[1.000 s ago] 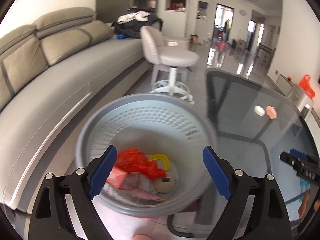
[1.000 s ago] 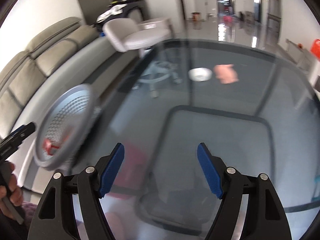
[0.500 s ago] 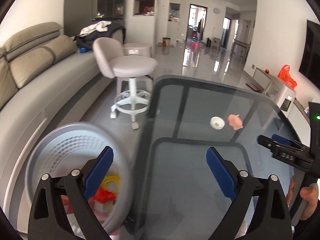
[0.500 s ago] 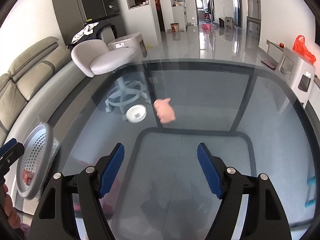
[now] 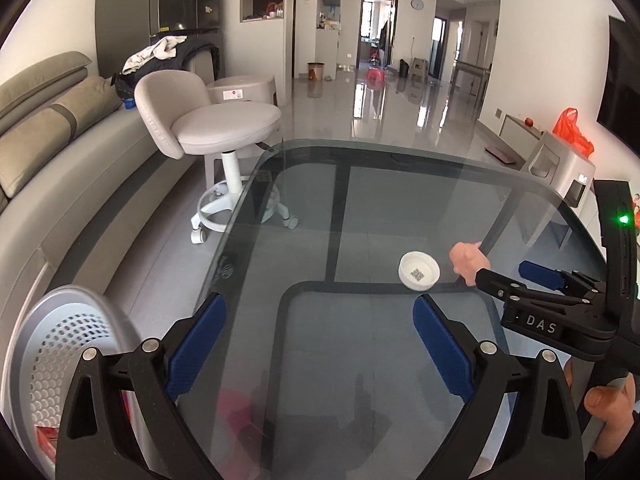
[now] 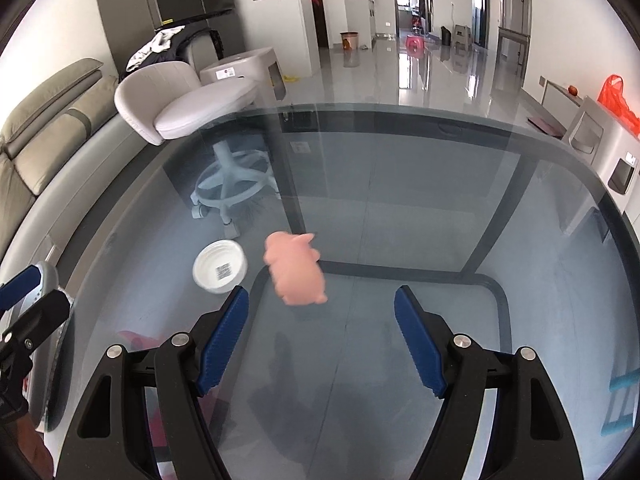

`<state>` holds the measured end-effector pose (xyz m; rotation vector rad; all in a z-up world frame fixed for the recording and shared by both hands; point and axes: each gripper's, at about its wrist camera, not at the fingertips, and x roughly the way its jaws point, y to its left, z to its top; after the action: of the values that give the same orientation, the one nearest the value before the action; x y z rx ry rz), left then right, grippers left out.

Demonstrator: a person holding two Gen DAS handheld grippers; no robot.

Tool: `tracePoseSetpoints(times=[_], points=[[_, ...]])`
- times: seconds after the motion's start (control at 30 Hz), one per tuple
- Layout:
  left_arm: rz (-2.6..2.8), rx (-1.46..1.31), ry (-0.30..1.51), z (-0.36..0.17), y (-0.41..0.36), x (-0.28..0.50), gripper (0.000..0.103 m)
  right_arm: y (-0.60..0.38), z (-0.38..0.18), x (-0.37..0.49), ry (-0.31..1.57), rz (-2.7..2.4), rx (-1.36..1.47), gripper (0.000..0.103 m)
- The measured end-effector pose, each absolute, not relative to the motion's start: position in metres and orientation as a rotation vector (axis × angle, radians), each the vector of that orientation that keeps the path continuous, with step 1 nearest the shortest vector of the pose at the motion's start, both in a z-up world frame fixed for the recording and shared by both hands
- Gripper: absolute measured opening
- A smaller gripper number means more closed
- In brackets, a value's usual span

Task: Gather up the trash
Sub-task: 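Return the right tool to the table and grasp the pink pig toy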

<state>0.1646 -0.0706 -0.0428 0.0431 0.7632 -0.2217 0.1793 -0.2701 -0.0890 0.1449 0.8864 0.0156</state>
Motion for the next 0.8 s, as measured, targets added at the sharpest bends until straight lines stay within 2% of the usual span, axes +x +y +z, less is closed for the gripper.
tracePoseSetpoints(times=[0.37,0.5,0.63,0.8], points=[[-0.209,0.046,0.781,-0.055,-0.074,0.175,0.093,-0.26,-0.103,0.204,0.917,0.037,0.087,0.07],[-0.208,0.046,0.793,-0.058,-0.075,0.18,0.093,-0.259,-0.105,0.204,0.921,0.042,0.071,0.052],[-0.215,0.052,0.805,-0.061,-0.08,0.182,0.093,-0.259,-0.106,0.203,0.923,0.071,0.071,0.027],[-0.24,0.057,0.824,-0.064,-0.092,0.183,0.093,-0.269,-0.096,0.199,0.896,0.094,0.114,0.027]])
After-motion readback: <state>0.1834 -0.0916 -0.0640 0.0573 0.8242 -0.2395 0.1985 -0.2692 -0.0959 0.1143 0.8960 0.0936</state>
